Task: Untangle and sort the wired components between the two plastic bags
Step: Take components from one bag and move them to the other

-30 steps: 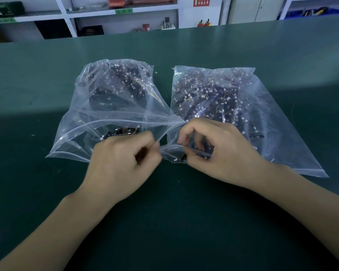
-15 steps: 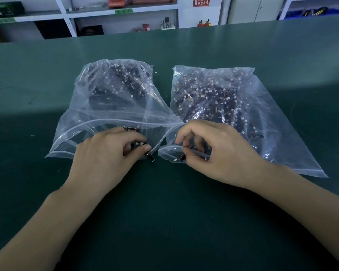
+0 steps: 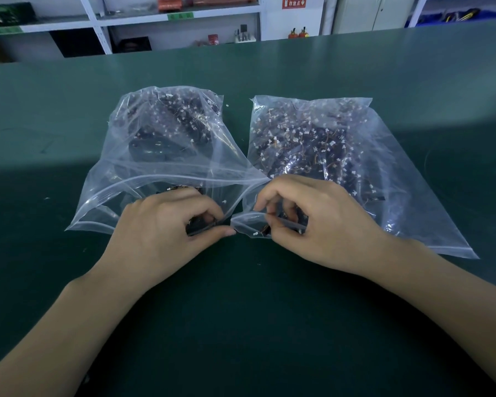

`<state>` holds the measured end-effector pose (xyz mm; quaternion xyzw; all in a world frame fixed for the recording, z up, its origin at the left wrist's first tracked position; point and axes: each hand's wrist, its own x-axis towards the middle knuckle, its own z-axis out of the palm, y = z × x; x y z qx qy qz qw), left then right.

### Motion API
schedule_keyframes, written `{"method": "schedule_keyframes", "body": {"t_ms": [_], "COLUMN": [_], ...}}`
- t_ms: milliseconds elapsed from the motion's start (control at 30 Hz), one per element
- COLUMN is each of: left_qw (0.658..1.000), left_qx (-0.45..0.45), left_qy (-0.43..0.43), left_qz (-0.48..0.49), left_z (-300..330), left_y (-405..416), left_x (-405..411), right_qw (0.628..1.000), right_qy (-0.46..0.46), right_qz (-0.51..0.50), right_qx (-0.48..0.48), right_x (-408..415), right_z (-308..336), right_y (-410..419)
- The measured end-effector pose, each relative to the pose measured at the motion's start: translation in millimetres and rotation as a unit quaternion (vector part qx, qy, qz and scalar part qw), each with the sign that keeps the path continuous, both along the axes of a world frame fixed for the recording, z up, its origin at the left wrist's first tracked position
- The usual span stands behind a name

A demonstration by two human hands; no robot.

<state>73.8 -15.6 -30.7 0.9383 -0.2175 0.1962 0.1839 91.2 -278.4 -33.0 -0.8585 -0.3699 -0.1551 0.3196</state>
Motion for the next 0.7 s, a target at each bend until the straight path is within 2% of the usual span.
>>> {"method": "schedule_keyframes", "body": {"t_ms": [167,333,400,500,600,700], "left_qw": [0.993,0.971,0.962,0.947,0.946,0.950], "left_qx": [-0.030,-0.142,-0.213,-0.306,-0.315,-0.300], "left_qy": [-0.111,-0.189,-0.165,-0.079,-0.026,-0.016], "left_qz": [-0.040,-0.044,-0.041,-0.053,-0.077,-0.087], "left_z": [-3,1,1,-6,-11,-12], "left_y": [2,-1,-7,-19,-29,-32], "left_x": [3,0,-4,-9,-10,-9], "right_qw": [1.000,0.996,0.994,0.992,0.991,0.991], "right_qy": [0.007,0.062,0.074,0.085,0.078,0.052], "right_qz": [-0.009,-0.021,-0.035,-0.028,-0.007,0.004], "right_qx": [0.001,0.057,0.075,0.089,0.109,0.121], "right_x": [0,0,1,0,-1,1], "right_z": [-1,-2,-2,0,1,1], "right_y": [0,2,2,3,4,4]}}
